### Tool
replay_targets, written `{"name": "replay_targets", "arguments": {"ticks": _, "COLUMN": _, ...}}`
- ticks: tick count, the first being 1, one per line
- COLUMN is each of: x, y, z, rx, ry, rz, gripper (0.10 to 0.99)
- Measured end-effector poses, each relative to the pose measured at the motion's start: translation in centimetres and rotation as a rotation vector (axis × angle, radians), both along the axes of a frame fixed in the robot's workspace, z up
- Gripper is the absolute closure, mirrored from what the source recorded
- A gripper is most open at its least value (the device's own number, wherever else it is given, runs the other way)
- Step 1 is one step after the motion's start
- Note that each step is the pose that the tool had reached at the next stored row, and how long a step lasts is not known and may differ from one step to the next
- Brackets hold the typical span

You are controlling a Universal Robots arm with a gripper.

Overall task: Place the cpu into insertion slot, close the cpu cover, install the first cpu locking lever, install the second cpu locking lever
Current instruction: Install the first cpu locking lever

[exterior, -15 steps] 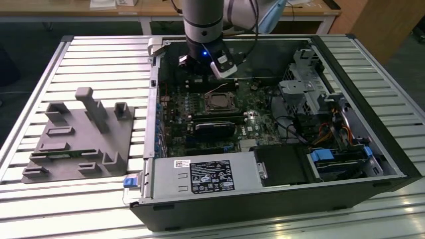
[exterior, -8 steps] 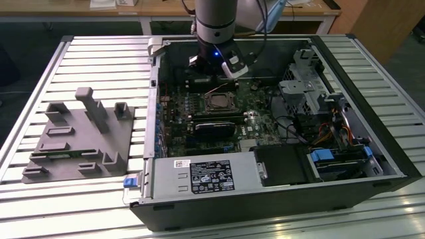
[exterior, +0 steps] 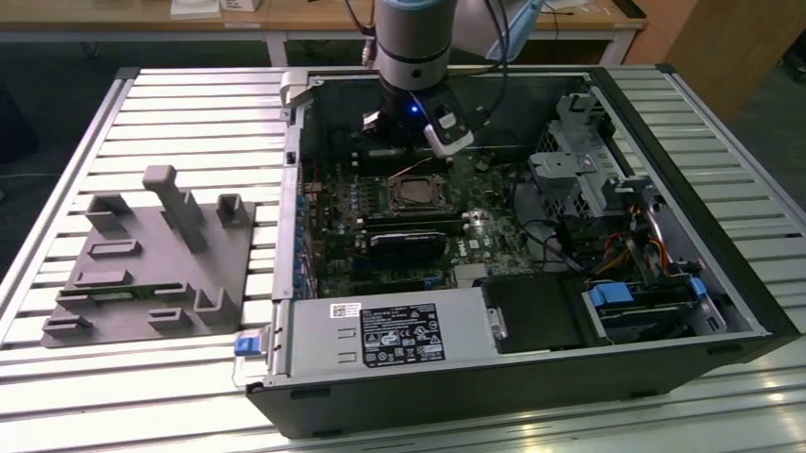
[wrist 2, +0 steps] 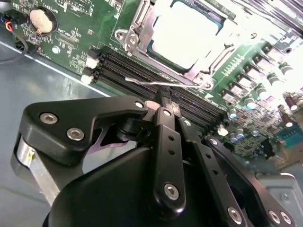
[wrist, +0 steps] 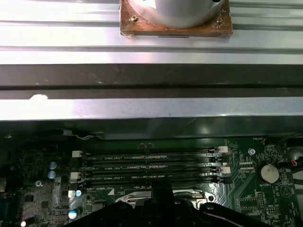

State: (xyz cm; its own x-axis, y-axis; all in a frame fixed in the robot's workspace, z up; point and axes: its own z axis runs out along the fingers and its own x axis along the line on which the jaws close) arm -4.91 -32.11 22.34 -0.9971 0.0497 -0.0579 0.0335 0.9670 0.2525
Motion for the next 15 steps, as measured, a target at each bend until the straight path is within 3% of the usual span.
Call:
{"name": "replay_targets", "arguments": {"ticks": 6, "x": 0.72, "y": 0.0, "z": -0.71, "rx": 0.0, "ry": 0.0, "rz": 0.0, "gripper": 0.98}}
{"name": "replay_targets", "arguments": {"ticks": 12, "x": 0.82, "y": 0.0, "z": -0.77, "rx": 0.0, "ry": 0.0, "rz": -0.001, "gripper": 0.98}}
{"name": "replay_targets", "arguments": {"ticks": 14, "x": 0.83, "y": 0.0, "z": -0.85, "rx": -0.001, "ry": -0.0031, "rz": -0.001, "gripper": 0.98}}
{"name": "replay_targets", "arguments": {"ticks": 15, "x": 0.83, "y": 0.0, "z": -0.9, "rx": -0.004, "ry": -0.0084, "rz": -0.001, "gripper": 0.98}}
